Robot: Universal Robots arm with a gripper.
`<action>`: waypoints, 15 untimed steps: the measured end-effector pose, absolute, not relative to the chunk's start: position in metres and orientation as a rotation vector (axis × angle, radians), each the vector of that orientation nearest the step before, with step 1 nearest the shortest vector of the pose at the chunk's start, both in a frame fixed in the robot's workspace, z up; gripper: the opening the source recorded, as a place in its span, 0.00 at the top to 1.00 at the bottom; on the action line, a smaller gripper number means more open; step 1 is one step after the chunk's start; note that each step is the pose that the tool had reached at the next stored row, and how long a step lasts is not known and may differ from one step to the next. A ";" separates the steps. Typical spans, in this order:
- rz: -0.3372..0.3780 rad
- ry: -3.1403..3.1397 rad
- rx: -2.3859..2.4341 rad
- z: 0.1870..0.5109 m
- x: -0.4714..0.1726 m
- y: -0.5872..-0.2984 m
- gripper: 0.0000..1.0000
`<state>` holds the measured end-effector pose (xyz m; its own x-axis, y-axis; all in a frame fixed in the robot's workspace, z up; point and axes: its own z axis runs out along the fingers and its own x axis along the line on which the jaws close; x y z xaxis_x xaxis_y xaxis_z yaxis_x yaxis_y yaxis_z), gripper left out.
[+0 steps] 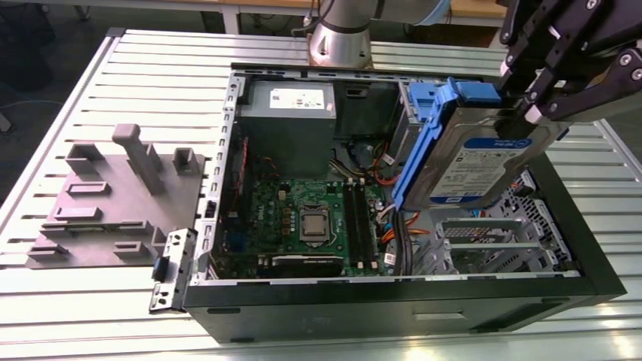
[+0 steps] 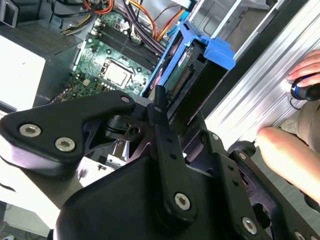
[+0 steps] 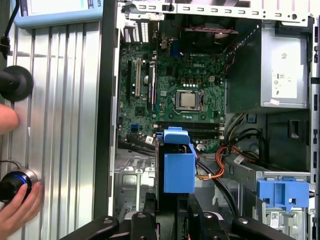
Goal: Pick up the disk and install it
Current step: 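Pick up the disk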
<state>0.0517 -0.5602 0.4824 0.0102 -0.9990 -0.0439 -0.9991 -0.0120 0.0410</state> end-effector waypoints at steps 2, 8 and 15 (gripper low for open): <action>0.095 2.207 -2.232 0.482 0.054 -0.560 0.65; 0.095 2.207 -2.232 0.482 0.060 -0.560 0.65; 0.095 2.207 -2.232 0.482 0.067 -0.560 0.65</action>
